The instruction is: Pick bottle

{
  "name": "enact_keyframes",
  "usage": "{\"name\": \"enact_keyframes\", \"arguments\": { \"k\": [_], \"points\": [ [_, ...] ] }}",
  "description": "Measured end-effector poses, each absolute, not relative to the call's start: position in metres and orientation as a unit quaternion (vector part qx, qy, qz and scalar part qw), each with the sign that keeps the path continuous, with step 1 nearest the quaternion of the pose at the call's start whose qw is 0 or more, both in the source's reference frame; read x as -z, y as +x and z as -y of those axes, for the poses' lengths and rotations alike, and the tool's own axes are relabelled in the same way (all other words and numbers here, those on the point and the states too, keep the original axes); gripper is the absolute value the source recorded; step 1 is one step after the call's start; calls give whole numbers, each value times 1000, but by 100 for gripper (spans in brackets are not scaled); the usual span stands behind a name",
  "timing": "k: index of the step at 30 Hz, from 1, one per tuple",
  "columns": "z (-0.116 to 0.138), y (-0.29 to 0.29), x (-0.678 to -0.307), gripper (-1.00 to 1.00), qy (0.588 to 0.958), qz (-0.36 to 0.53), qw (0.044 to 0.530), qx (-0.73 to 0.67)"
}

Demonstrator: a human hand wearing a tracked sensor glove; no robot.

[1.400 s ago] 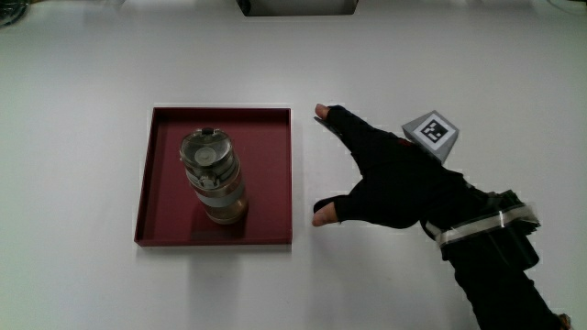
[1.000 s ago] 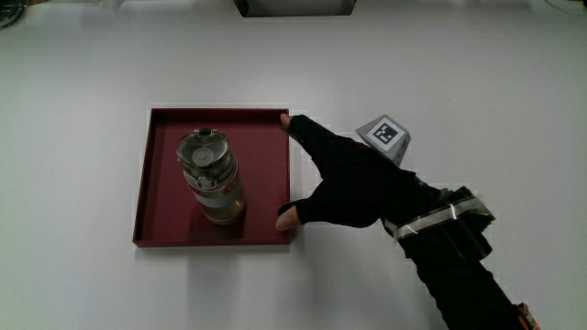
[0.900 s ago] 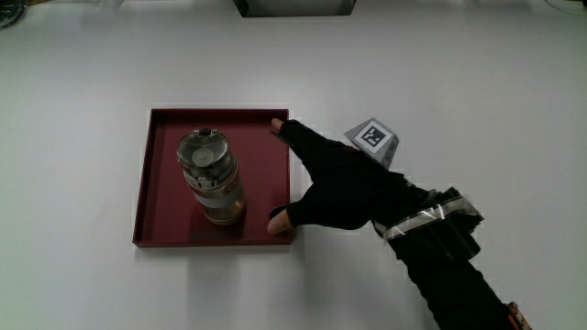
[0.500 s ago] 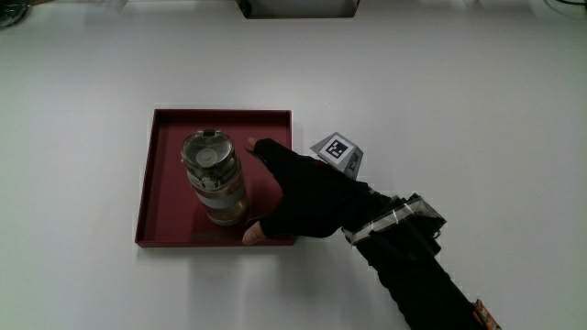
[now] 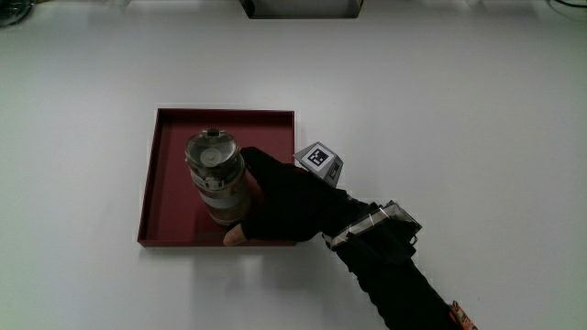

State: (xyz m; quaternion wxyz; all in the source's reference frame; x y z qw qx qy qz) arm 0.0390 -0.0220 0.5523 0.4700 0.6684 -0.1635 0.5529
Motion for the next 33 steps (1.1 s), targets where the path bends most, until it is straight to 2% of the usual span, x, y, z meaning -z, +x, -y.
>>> {"name": "enact_keyframes", "arguments": {
  "k": [3,4,5,12,22,33],
  "points": [
    [21,39,-555,0,668,161,469,-555],
    [20,39,-547,0,689,149,451,-548],
    [21,38,-554,0,668,157,470,-556],
    [20,39,-553,0,670,150,447,-573],
    [18,44,-555,45,680,132,395,-604],
    [13,46,-557,95,689,125,370,-611]
  ]
}}
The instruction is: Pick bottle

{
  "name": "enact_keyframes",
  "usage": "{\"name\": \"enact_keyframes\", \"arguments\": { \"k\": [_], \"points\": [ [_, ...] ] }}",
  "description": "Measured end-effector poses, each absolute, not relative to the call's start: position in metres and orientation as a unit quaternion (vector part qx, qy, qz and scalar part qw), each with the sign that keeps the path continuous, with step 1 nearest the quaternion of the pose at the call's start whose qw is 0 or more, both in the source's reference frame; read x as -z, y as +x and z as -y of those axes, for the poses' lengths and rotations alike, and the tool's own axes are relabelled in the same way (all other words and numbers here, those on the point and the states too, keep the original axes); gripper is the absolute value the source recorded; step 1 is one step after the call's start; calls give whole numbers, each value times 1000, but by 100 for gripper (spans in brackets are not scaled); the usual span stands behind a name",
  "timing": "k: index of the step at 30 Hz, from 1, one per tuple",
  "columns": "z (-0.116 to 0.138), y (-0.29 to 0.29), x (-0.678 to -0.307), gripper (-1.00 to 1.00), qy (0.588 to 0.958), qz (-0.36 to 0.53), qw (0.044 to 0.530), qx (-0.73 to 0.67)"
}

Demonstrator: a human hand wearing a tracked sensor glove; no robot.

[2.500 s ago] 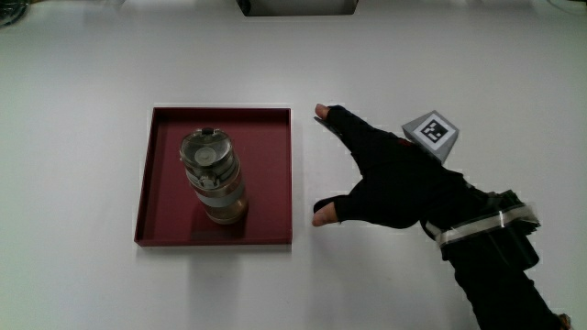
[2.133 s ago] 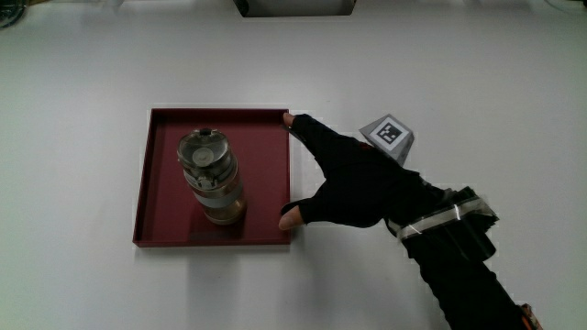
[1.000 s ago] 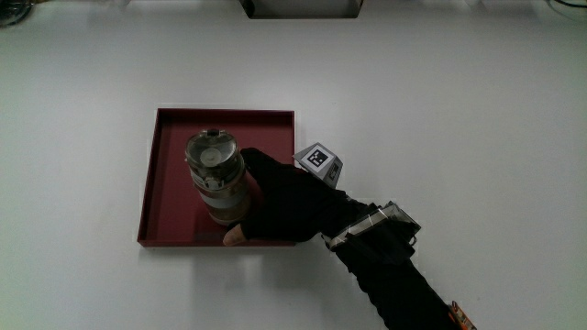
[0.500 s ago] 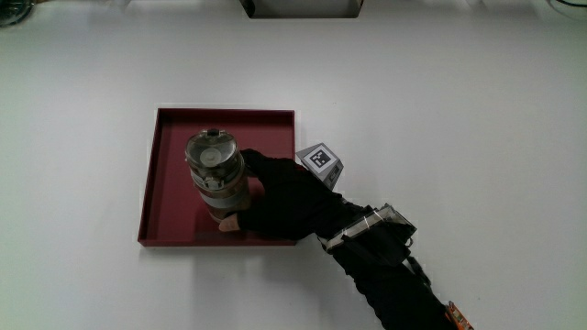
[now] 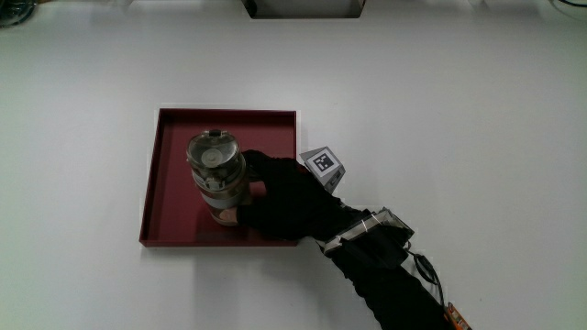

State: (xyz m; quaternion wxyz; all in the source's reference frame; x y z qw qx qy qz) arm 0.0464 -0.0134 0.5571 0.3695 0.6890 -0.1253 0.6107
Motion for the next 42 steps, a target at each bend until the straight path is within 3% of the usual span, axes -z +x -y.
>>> {"name": "enact_keyframes", "arguments": {
  "k": [9,10,17,27,30,42],
  "points": [
    [10,46,-552,100,700,146,343,-609],
    [10,46,-551,100,713,151,337,-595],
    [9,46,-549,100,693,157,341,-616],
    [25,66,-504,100,690,184,323,-621],
    [28,75,-491,100,674,180,323,-639],
    [41,127,-456,100,691,167,271,-649]
  ]
}}
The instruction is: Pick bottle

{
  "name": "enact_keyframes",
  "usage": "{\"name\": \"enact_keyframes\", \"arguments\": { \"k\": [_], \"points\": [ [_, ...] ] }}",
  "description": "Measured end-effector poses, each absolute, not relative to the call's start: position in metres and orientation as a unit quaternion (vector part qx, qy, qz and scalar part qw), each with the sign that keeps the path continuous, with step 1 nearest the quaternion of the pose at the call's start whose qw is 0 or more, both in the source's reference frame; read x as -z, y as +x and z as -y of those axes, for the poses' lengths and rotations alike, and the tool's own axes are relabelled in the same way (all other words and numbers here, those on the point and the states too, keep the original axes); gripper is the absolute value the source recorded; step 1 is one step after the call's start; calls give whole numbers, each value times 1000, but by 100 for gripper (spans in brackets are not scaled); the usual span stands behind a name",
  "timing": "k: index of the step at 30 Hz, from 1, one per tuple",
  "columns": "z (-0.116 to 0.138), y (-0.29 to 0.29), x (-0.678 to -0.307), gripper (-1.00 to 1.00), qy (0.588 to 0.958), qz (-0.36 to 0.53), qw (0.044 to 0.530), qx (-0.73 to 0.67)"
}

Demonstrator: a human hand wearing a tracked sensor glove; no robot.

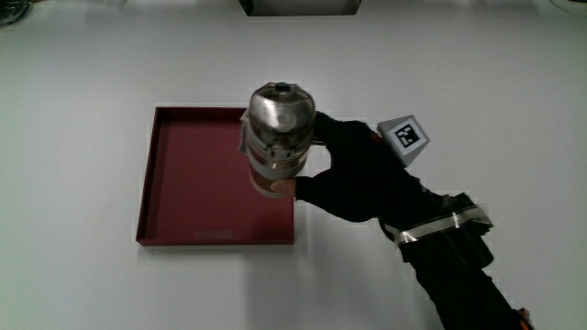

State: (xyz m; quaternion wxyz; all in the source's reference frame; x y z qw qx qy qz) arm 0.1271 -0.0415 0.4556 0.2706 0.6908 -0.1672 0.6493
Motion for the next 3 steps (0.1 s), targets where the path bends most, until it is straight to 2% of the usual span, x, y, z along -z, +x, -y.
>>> {"name": "enact_keyframes", "arguments": {
  "k": [3],
  "points": [
    [44,141,-451,100,700,160,265,-644]
  ]
}}
